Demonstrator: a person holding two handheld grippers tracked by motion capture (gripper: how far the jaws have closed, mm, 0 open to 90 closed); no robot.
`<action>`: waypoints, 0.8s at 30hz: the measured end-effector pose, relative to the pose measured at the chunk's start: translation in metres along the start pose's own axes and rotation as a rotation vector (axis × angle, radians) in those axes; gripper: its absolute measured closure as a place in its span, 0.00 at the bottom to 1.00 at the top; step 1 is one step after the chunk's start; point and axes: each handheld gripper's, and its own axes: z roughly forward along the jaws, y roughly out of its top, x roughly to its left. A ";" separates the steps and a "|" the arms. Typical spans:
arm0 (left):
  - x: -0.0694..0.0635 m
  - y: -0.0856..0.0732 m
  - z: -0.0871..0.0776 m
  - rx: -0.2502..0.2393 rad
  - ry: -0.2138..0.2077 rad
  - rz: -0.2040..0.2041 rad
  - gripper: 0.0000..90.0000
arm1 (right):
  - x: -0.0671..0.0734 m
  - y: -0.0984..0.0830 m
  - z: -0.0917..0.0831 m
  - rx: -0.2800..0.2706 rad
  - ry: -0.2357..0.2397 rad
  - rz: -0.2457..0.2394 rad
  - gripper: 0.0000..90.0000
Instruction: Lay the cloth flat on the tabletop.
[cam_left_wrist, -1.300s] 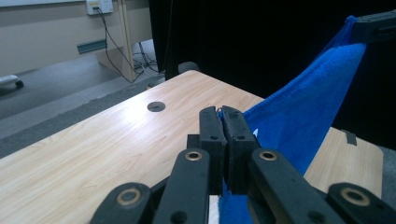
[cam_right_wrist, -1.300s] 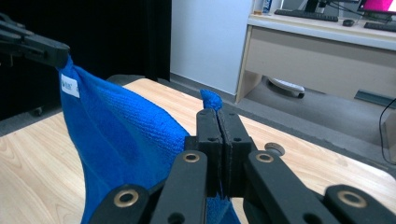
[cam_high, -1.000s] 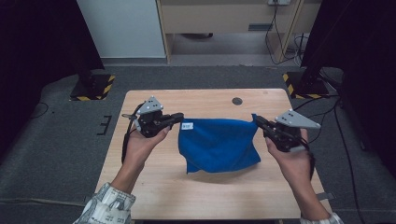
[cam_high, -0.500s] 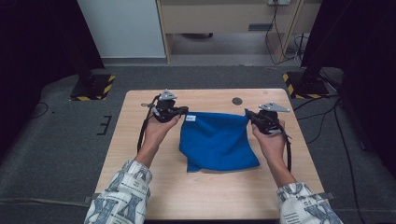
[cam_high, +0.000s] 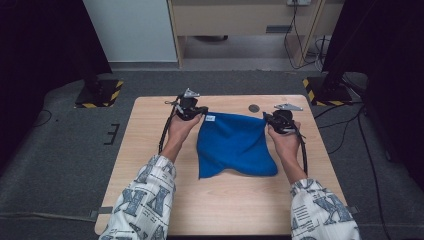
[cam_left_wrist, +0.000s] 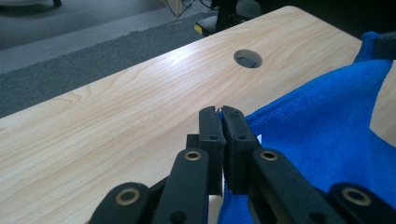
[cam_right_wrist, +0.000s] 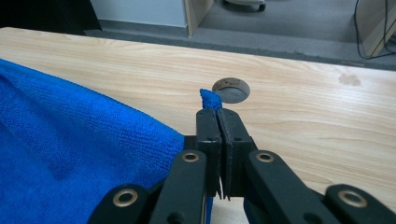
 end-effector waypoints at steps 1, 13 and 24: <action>0.001 0.000 0.002 0.003 0.001 -0.001 0.97 | -0.001 0.000 0.003 0.003 -0.003 0.006 0.98; 0.014 -0.008 0.021 -0.009 0.043 -0.029 0.87 | -0.008 -0.007 0.025 -0.001 0.001 0.045 0.71; 0.005 -0.004 -0.002 -0.048 0.061 0.009 0.42 | -0.004 -0.001 0.017 -0.014 -0.005 -0.045 0.27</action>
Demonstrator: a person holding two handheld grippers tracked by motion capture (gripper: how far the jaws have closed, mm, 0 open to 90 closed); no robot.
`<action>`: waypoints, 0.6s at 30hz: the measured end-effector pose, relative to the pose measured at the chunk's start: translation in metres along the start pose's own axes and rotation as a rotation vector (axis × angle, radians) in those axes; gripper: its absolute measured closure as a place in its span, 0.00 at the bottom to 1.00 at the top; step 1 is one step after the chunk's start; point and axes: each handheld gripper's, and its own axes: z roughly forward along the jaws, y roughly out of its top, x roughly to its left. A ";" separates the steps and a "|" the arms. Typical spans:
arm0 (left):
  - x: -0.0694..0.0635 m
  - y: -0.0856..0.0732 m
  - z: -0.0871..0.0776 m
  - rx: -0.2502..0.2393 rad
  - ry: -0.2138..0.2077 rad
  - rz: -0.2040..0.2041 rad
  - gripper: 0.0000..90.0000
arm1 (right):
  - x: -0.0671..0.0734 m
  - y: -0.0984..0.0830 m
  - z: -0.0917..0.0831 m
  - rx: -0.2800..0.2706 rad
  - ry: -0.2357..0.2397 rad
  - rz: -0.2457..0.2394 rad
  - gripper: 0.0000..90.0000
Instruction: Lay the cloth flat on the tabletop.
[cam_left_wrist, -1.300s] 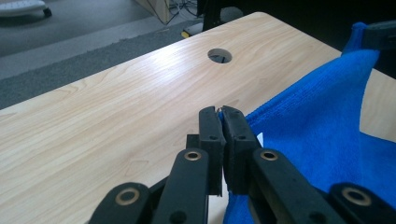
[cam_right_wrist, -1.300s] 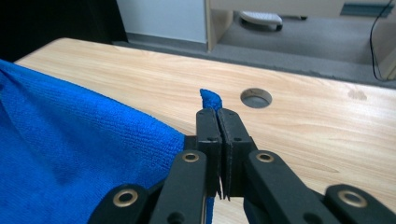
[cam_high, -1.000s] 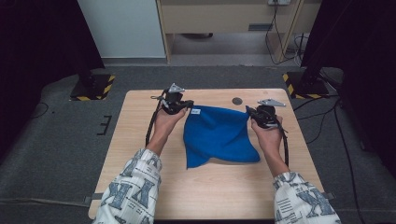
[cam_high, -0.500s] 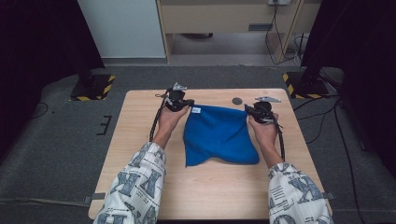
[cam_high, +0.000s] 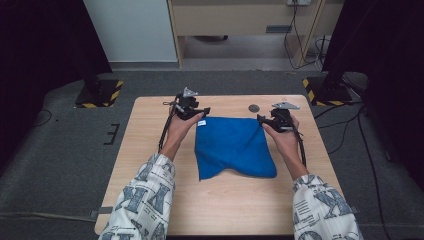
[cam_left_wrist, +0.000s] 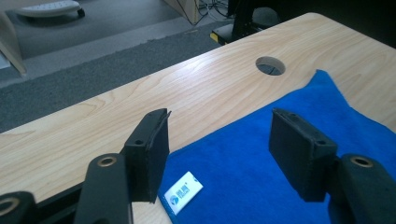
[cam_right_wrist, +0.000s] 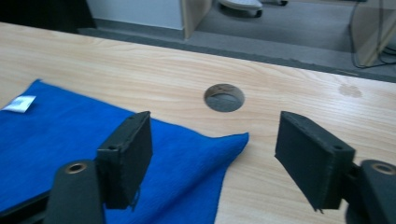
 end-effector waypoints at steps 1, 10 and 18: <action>-0.002 -0.001 -0.003 -0.003 0.001 0.001 0.40 | 0.002 0.000 -0.003 0.013 0.021 -0.012 0.24; -0.028 -0.031 -0.054 -0.050 -0.019 0.009 0.31 | 0.014 -0.019 -0.054 0.033 0.110 -0.093 0.44; -0.035 -0.069 -0.075 -0.033 -0.054 0.025 0.31 | 0.015 -0.052 -0.090 0.021 0.165 -0.127 0.57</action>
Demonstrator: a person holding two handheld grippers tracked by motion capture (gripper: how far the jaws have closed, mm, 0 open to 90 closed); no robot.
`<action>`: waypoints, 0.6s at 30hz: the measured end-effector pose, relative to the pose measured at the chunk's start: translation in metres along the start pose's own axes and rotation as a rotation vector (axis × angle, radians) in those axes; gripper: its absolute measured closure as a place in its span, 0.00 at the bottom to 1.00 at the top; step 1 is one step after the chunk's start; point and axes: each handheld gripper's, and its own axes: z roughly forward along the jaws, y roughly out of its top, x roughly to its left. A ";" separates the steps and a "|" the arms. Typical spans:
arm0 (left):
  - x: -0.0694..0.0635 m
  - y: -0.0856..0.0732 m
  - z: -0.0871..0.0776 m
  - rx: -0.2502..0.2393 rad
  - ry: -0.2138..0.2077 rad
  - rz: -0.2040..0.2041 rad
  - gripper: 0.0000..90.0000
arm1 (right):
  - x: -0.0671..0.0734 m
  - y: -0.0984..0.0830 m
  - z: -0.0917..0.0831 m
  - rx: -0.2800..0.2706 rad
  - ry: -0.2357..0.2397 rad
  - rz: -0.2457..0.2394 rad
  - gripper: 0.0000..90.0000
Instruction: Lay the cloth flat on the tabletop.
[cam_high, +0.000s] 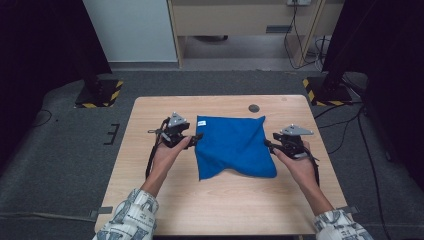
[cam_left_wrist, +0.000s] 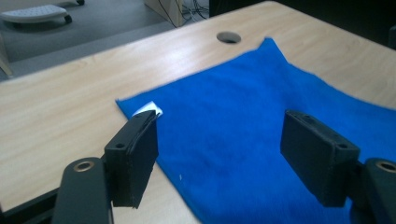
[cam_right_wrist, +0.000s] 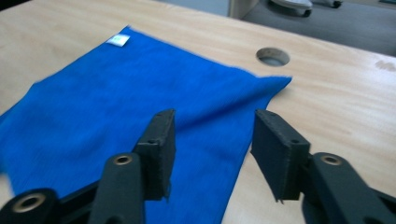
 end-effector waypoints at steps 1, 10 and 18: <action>-0.001 -0.004 -0.002 0.001 -0.004 0.003 0.31 | 0.001 -0.003 -0.002 -0.002 0.000 -0.004 0.59; -0.027 -0.042 -0.016 0.030 -0.050 0.013 0.30 | 0.005 -0.026 -0.022 0.032 0.006 -0.021 0.70; -0.054 -0.079 -0.022 0.127 -0.101 0.088 0.28 | 0.006 -0.055 -0.041 0.100 0.018 -0.010 0.76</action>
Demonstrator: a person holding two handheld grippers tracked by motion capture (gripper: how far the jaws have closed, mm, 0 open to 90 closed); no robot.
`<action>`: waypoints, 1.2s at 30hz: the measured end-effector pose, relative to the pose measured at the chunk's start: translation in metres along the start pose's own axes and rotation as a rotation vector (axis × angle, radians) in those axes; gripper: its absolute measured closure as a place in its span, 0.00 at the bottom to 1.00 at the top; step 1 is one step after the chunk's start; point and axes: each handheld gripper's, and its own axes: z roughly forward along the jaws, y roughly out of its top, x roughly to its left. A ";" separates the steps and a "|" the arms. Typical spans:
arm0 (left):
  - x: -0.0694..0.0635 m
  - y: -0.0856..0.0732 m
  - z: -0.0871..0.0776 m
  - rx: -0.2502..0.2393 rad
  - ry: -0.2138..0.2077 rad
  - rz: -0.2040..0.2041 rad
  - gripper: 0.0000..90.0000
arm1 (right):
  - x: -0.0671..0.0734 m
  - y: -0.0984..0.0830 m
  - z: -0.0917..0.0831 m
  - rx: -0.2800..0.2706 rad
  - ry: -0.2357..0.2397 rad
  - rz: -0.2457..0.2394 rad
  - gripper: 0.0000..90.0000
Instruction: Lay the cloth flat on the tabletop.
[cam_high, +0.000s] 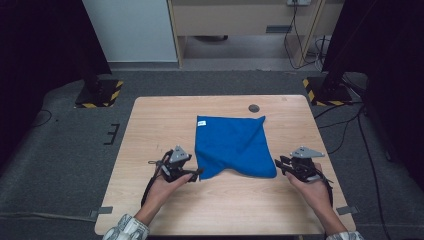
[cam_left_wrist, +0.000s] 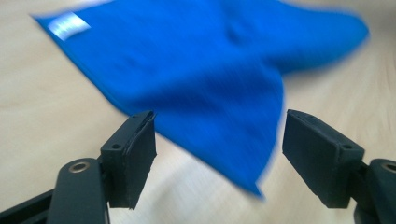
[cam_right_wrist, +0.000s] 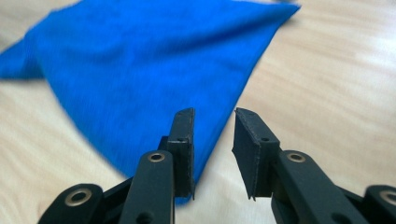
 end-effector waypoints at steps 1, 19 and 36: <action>-0.003 -0.004 0.000 0.018 -0.005 0.020 0.28 | 0.000 -0.003 -0.002 0.005 -0.002 -0.005 0.75; -0.015 -0.009 0.015 0.088 -0.010 0.020 0.49 | 0.014 -0.020 -0.002 0.063 0.027 -0.018 0.55; -0.010 -0.012 0.022 0.102 0.010 0.047 0.65 | 0.023 -0.020 0.028 0.134 0.036 -0.058 0.58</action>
